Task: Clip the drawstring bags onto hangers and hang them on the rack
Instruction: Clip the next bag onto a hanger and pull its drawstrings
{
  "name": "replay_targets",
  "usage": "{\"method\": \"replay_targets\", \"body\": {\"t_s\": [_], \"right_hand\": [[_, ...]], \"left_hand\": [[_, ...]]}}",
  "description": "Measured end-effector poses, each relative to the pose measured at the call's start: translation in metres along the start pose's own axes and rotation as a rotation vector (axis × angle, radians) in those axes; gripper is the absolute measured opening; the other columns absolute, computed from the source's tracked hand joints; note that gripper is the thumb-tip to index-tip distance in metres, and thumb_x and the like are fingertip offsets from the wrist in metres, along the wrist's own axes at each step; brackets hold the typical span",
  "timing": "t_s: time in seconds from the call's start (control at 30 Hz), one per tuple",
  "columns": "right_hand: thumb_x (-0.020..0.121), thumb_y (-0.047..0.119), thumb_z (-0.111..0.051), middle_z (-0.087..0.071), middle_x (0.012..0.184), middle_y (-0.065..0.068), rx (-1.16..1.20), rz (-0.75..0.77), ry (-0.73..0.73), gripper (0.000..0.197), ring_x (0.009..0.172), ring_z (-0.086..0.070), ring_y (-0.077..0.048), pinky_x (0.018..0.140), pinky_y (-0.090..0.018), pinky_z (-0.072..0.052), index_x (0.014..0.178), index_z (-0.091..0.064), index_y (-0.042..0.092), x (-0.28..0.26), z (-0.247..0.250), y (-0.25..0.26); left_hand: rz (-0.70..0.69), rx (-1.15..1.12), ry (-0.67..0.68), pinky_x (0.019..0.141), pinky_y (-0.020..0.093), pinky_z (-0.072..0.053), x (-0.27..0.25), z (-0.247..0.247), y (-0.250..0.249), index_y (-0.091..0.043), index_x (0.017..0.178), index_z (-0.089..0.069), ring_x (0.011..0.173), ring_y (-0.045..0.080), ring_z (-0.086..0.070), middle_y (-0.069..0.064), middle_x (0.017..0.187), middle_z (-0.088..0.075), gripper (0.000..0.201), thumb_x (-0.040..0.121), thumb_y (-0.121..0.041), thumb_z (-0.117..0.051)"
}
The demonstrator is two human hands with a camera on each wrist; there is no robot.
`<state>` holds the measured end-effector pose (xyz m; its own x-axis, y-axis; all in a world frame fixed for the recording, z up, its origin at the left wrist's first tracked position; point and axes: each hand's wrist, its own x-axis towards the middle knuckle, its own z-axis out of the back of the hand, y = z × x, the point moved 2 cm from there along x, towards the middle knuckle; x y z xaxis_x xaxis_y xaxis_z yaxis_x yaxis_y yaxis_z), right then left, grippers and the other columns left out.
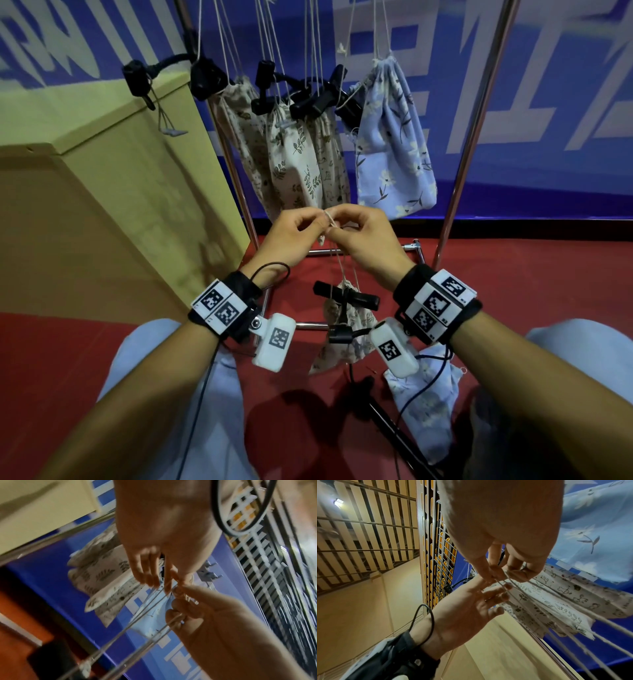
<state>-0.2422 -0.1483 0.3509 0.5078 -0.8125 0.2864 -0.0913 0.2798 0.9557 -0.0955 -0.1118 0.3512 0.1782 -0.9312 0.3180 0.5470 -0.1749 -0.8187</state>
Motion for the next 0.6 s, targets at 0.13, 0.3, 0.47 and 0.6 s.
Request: {"method": "replay_targets", "body": {"t_s": [0.13, 0.3, 0.47, 0.6], "right_hand": [[0.088, -0.004, -0.067, -0.053, 0.072, -0.002, -0.031, -0.045, -0.031, 0.009, 0.050, -0.038, 0.001, 0.051, -0.012, -0.035, 0.095, -0.072, -0.001, 0.000, 0.004, 0.000], [0.086, 0.003, -0.071, -0.054, 0.065, 0.003, -0.125, -0.072, -0.070, 0.005, 0.052, -0.039, -0.005, 0.052, -0.020, -0.036, 0.087, -0.074, 0.007, 0.002, 0.013, -0.002], [0.085, 0.006, -0.072, -0.065, 0.068, -0.003, -0.189, -0.036, -0.076, 0.006, 0.066, -0.055, -0.010, 0.067, -0.029, -0.050, 0.083, -0.077, 0.008, 0.002, 0.020, 0.002], [0.084, 0.006, -0.071, -0.072, 0.075, -0.015, -0.229, 0.006, -0.102, 0.008, 0.070, -0.065, -0.025, 0.078, -0.036, -0.055, 0.081, -0.077, 0.010, 0.002, 0.024, 0.003]], "left_hand": [[0.038, -0.067, 0.092, 0.073, 0.019, -0.047, 0.000, -0.002, -0.005, -0.015, 0.093, -0.075, 0.078, 0.007, -0.059, 0.004, 0.083, -0.073, 0.021, 0.102, -0.016, -0.056], [0.030, -0.103, 0.086, 0.073, 0.020, -0.047, 0.001, -0.002, -0.003, -0.008, 0.092, -0.075, 0.076, 0.008, -0.061, 0.019, 0.087, -0.073, 0.015, 0.097, -0.018, -0.065], [-0.023, -0.125, 0.119, 0.074, 0.014, -0.047, -0.002, -0.007, -0.005, -0.011, 0.092, -0.071, 0.075, 0.001, -0.064, 0.000, 0.081, -0.071, 0.010, 0.098, -0.010, -0.063], [-0.047, -0.093, 0.147, 0.075, 0.017, -0.049, -0.003, -0.008, -0.004, -0.009, 0.095, -0.070, 0.078, 0.009, -0.068, 0.003, 0.082, -0.072, 0.013, 0.101, -0.012, -0.058]]}}
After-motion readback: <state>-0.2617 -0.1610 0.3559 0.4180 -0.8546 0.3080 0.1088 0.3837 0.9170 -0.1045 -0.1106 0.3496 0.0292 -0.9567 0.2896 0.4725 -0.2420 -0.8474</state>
